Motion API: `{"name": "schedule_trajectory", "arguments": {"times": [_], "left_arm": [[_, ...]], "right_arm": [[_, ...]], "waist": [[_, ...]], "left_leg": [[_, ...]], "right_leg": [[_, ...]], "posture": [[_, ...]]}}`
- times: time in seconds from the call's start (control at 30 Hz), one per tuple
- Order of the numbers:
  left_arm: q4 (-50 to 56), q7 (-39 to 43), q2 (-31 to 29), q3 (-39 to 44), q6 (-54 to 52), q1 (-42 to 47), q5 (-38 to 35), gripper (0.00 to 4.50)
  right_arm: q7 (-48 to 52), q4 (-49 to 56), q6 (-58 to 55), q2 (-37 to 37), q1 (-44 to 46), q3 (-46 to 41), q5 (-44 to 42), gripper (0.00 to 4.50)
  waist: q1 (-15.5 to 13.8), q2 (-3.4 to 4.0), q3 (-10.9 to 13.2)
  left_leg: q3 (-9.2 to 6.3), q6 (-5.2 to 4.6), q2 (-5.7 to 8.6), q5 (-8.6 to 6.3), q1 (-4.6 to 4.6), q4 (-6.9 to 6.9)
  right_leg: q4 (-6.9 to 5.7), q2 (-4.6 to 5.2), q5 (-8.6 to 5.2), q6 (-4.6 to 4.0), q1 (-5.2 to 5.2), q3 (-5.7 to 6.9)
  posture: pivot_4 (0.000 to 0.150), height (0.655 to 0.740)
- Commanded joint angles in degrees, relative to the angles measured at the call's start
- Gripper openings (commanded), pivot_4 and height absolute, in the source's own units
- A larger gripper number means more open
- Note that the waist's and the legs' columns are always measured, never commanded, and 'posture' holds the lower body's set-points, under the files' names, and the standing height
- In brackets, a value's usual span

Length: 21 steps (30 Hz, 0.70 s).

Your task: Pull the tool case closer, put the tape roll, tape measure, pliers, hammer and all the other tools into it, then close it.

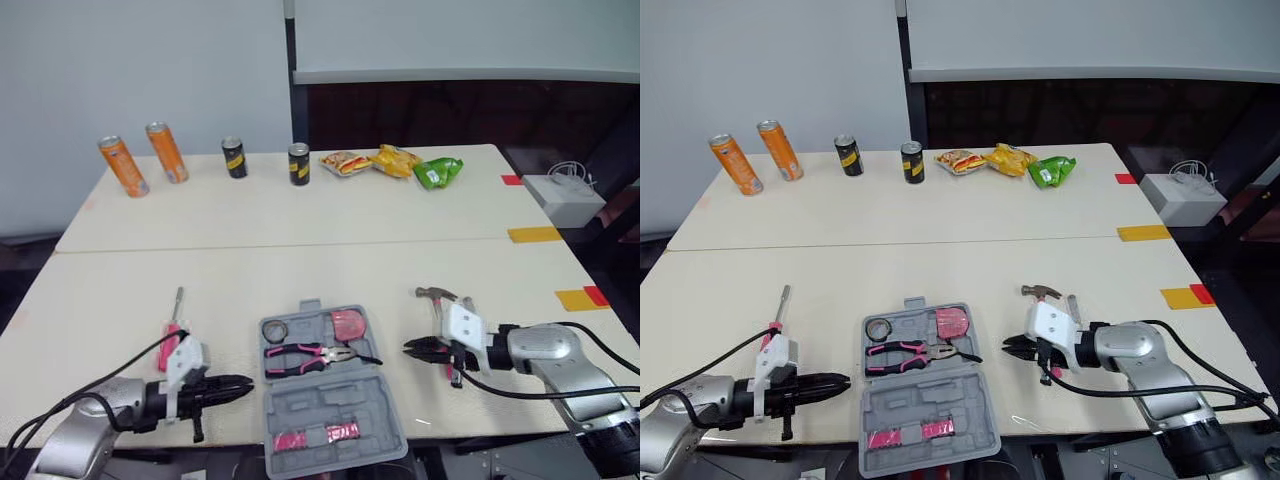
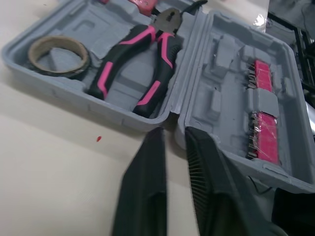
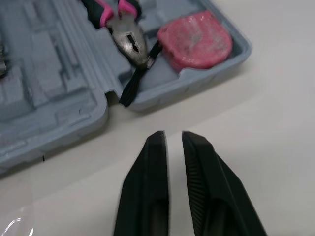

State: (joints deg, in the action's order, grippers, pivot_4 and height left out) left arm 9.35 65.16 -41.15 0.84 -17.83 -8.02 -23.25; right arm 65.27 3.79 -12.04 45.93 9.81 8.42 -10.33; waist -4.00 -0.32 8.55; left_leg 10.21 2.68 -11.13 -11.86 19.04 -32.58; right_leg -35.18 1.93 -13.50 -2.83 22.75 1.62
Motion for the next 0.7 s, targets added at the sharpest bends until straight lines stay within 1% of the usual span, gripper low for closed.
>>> {"name": "schedule_trajectory", "arguments": {"times": [0.03,0.17,0.37,0.7], "left_arm": [[2.21,-1.81,-0.41,-1.38,-2.15,1.31,0.84,0.04],[2.47,-2.75,-0.78,-3.61,-2.89,2.17,2.85,0.04],[1.92,-3.89,-1.20,-5.09,-3.47,3.30,4.80,0.04],[0.24,-5.67,0.13,-8.87,-3.43,5.33,8.10,0.04]], "right_arm": [[2.23,-1.85,2.14,0.81,3.75,3.60,3.74,0.02],[2.53,-2.63,1.32,-0.17,6.40,6.62,6.24,0.02],[2.85,-1.23,-0.43,-0.70,7.58,9.38,8.28,0.02],[2.78,-0.71,-1.06,-4.25,10.50,14.65,11.97,0.02]], "waist": [[0.15,0.03,0.02],[0.48,0.04,0.02],[0.96,0.06,0.04],[1.20,0.16,0.10]], "left_leg": [[0.00,0.00,-0.01,0.00,0.01,-0.07],[-0.01,0.00,-0.02,-0.01,0.04,-0.28],[-0.04,0.01,-0.04,-0.01,0.05,-0.52],[-0.03,0.02,-0.05,-0.01,0.04,-0.59]], "right_leg": [[-0.04,0.00,0.00,-0.01,0.00,0.00],[-0.09,0.01,0.03,-0.06,-0.03,-0.01],[-0.27,0.01,0.05,-0.08,-0.03,-0.03],[-0.40,0.01,0.07,-0.13,-0.01,-0.04]], "posture": [[0.150,0.7400],[0.150,0.7400],[0.150,0.7400],[0.150,0.7400]]}}
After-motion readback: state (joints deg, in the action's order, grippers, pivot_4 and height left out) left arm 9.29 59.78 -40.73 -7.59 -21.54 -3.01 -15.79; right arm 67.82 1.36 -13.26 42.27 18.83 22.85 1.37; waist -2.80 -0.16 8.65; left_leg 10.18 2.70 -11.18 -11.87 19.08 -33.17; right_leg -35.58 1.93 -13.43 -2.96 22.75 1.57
